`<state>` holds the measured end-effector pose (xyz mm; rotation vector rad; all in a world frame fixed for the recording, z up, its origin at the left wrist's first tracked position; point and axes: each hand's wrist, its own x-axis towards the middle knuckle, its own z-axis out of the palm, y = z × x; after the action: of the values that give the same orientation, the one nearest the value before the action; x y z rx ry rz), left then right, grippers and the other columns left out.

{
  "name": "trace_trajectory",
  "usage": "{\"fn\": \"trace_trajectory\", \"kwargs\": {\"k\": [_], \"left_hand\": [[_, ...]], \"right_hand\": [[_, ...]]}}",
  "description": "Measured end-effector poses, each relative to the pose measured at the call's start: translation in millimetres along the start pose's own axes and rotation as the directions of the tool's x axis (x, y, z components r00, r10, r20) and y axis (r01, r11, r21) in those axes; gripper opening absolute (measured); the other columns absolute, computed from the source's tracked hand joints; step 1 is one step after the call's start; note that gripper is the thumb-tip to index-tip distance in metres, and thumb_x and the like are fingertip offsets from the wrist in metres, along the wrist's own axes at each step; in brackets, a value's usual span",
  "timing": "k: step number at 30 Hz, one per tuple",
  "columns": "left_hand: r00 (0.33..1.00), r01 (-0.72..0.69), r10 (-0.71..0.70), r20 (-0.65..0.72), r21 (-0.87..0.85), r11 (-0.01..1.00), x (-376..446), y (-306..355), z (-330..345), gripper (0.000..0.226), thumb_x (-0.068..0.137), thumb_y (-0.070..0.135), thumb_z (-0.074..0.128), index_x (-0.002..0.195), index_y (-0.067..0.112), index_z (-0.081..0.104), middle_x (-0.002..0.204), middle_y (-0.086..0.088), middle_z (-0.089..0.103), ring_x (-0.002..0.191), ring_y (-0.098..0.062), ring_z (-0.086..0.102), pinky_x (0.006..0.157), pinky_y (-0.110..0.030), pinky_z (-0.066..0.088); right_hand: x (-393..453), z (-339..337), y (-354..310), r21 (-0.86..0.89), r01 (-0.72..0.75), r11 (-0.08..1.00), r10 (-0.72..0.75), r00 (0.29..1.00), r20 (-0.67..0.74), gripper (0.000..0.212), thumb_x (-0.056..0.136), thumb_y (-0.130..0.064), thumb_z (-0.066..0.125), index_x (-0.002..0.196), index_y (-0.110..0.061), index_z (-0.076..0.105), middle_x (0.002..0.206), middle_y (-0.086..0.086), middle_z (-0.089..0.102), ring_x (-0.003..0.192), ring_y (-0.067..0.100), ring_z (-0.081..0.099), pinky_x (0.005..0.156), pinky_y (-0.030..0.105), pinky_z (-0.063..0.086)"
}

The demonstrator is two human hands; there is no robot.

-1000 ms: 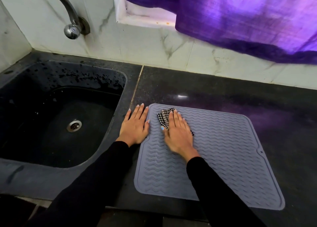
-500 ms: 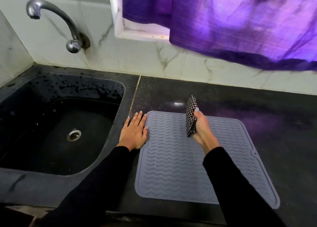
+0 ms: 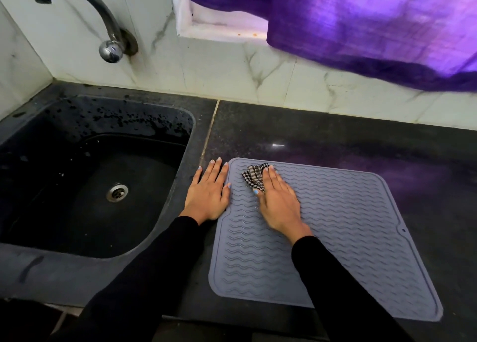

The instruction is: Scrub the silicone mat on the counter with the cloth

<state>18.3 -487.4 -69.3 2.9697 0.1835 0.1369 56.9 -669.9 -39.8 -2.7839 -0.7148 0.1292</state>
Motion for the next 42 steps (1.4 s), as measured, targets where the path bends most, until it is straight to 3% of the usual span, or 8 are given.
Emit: {"fn": "trace_trajectory", "kwargs": {"k": [3, 6, 8, 15, 27, 32, 36, 42], "left_hand": [[1.000, -0.010, 0.010, 0.019, -0.011, 1.000, -0.6, -1.5, -1.2, 0.080, 0.078, 0.051, -0.011, 0.149, 0.018, 0.006, 0.158, 0.000, 0.002, 0.145, -0.014, -0.002, 0.116, -0.038, -0.003], [0.997, 0.004, 0.000, 0.078, -0.051, 0.999, 1.0, -1.5, -6.4, 0.079, 0.078, 0.053, -0.009, 0.149, 0.019, 0.003, 0.158, 0.000, 0.000, 0.144, -0.013, -0.005, 0.115, -0.037, -0.007], [0.990, 0.026, -0.016, 0.137, -0.074, 0.997, 3.9, -1.0, -10.7, 0.066, 0.090, 0.049, 0.003, 0.148, 0.018, 0.002, 0.158, -0.001, -0.003, 0.144, -0.014, -0.007, 0.115, -0.037, -0.009], [0.994, 0.021, -0.016, 0.107, -0.052, 0.998, -1.1, 2.4, -9.3, 0.070, 0.085, 0.045, 0.000, 0.148, 0.016, 0.001, 0.158, -0.003, -0.002, 0.144, -0.015, -0.006, 0.115, -0.038, -0.009], [0.999, 0.010, -0.008, 0.053, -0.051, 0.999, 0.2, 1.8, -3.0, 0.076, 0.080, 0.049, -0.007, 0.149, 0.017, 0.004, 0.158, -0.002, 0.000, 0.145, -0.015, -0.004, 0.116, -0.039, -0.006], [0.988, 0.032, -0.020, 0.151, -0.077, 0.996, 1.8, 0.9, -12.5, 0.058, 0.097, 0.041, 0.010, 0.148, 0.016, 0.003, 0.158, -0.003, -0.003, 0.144, -0.016, -0.006, 0.116, -0.039, -0.007], [0.984, 0.078, -0.034, 0.177, -0.248, 0.966, -9.8, 3.7, -25.3, 0.050, 0.101, 0.033, 0.022, 0.147, 0.015, 0.017, 0.157, -0.005, 0.004, 0.145, -0.017, -0.002, 0.116, -0.038, -0.005], [0.998, 0.045, -0.037, 0.054, -0.151, 0.987, -71.8, 9.9, -18.0, 0.090, 0.073, 0.056, -0.011, 0.147, 0.012, 0.014, 0.157, -0.004, 0.005, 0.145, -0.015, -0.001, 0.114, -0.031, -0.009]], "right_hand": [[11.5, -14.2, 9.5, 0.286, -0.075, 0.955, 0.066, 0.997, 0.042, 0.047, 0.099, -0.028, 0.036, 0.145, -0.016, 0.029, 0.151, 0.004, 0.031, 0.138, 0.017, 0.032, 0.109, 0.030, 0.027], [16.7, -47.8, 20.6, 0.812, -0.251, 0.527, 0.265, 0.956, 0.124, 0.034, 0.100, -0.023, 0.036, 0.127, -0.008, 0.050, 0.102, 0.008, 0.065, 0.086, 0.013, 0.066, 0.070, 0.022, 0.049], [15.2, -60.8, 35.6, 0.881, -0.264, 0.392, 0.392, 0.914, 0.099, 0.034, 0.101, -0.019, 0.034, 0.127, -0.005, 0.049, 0.102, 0.009, 0.064, 0.084, 0.014, 0.062, 0.075, 0.025, 0.050], [-29.6, -21.0, 24.3, 0.224, -0.060, 0.973, 0.094, 0.985, -0.146, 0.045, 0.096, -0.006, 0.040, 0.139, -0.019, 0.041, 0.147, 0.008, 0.039, 0.134, 0.025, 0.037, 0.114, 0.035, 0.025], [-29.8, -10.4, 8.7, -0.249, -0.084, 0.965, 0.075, 0.996, -0.045, 0.054, 0.095, -0.002, 0.027, 0.147, -0.010, 0.016, 0.157, 0.008, 0.010, 0.144, 0.030, 0.011, 0.118, 0.039, 0.009], [-18.2, -31.1, 32.0, 0.246, -0.078, 0.966, 0.066, 0.996, 0.057, 0.043, 0.096, -0.005, 0.039, 0.138, -0.010, 0.041, 0.149, 0.007, 0.034, 0.135, 0.022, 0.036, 0.111, 0.025, 0.023], [-14.9, -60.4, 40.1, 0.848, -0.293, 0.443, 0.395, 0.912, 0.108, 0.028, 0.100, -0.012, 0.037, 0.122, -0.010, 0.054, 0.116, 0.007, 0.058, 0.091, 0.015, 0.055, 0.073, 0.024, 0.045], [-30.0, -44.8, -2.4, 0.473, -0.085, 0.877, 0.140, 0.987, -0.082, 0.040, 0.096, -0.009, 0.042, 0.136, -0.009, 0.045, 0.142, 0.009, 0.046, 0.131, 0.021, 0.043, 0.105, 0.021, 0.027]]}}
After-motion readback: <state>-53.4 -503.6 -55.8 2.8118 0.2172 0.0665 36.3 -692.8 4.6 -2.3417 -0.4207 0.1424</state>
